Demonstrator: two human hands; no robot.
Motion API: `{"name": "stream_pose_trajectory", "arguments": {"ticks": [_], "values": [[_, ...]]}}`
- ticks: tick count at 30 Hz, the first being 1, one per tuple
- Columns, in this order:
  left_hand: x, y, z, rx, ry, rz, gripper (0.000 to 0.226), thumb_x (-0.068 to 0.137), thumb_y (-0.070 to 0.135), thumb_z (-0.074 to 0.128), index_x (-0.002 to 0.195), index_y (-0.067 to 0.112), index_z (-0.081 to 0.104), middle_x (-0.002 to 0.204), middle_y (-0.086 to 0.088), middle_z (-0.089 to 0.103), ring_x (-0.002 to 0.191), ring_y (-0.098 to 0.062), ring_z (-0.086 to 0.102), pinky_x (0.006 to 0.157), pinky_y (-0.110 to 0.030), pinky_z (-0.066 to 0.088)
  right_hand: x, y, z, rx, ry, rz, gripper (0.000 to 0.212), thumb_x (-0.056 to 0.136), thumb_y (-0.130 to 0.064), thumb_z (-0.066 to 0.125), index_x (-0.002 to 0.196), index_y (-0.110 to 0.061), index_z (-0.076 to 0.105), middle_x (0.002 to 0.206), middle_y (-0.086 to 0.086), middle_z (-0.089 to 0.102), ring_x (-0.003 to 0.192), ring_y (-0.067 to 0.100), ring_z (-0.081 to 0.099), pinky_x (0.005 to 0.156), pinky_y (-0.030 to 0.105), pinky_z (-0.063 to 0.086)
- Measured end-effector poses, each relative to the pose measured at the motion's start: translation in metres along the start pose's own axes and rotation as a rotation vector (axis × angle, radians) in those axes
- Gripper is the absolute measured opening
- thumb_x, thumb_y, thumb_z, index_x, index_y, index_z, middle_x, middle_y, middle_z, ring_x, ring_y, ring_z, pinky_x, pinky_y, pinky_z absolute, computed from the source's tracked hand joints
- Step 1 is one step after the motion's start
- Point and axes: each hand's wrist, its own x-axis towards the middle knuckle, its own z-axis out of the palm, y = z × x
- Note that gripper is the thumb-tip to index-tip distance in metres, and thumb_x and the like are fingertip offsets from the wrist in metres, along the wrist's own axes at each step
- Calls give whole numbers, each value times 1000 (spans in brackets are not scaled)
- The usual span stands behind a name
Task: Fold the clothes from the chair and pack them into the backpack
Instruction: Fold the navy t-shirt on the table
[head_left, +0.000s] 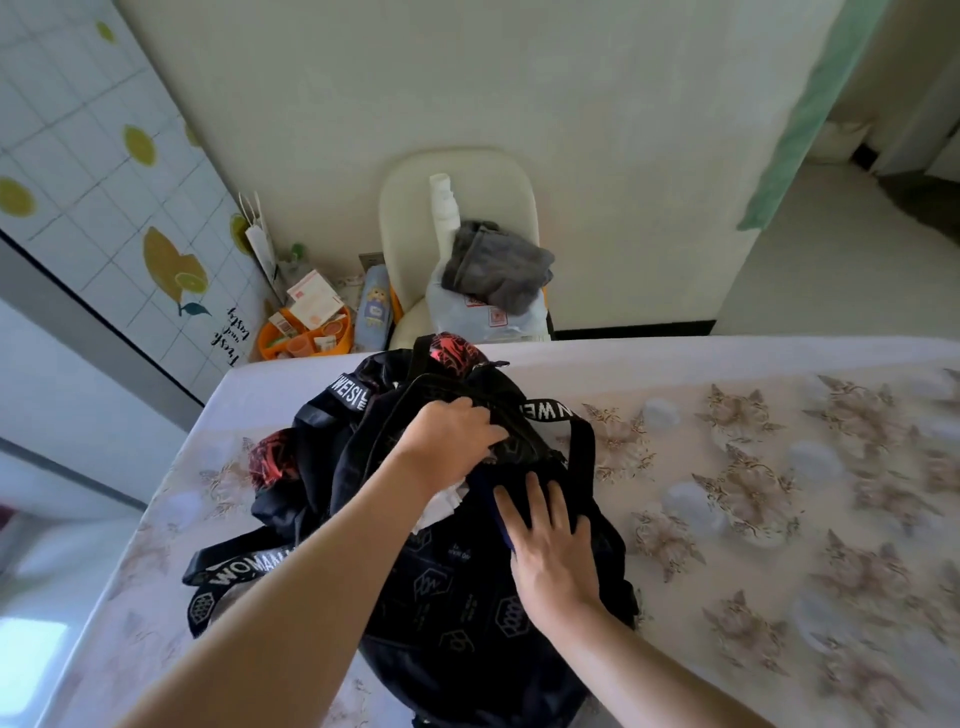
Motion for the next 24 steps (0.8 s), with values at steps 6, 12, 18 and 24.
{"name": "stream_pose_trajectory", "arguments": {"ticks": [6,12,18,24], "values": [[13,-31,-24,-422,431,-294,25,93,33,63,111,21,76,103,-1,75,98,-25,69,80,-31,54,41,-12,-19,26,127,-68,90,60,-6,82,143,-15,51,145,20,49,133,44,47,87,58,52],[22,-42,-29,-496,390,-446,22,93,40,63,110,32,76,107,8,75,101,-14,67,80,-26,50,41,-7,-10,124,274,19,77,79,-6,67,150,-11,39,154,25,34,138,43,38,100,49,46],[25,-38,-25,-645,422,-364,15,87,33,73,100,28,79,100,10,76,96,-5,69,84,-22,53,50,-25,-2,683,87,134,68,104,-16,44,159,-27,6,164,15,2,152,28,13,120,29,21],[23,-45,-25,-675,406,-342,15,87,34,73,100,31,79,100,14,75,96,1,67,84,-18,52,121,-16,-22,686,-100,0,80,93,2,47,159,-27,12,164,7,2,151,30,16,121,33,24]]}}
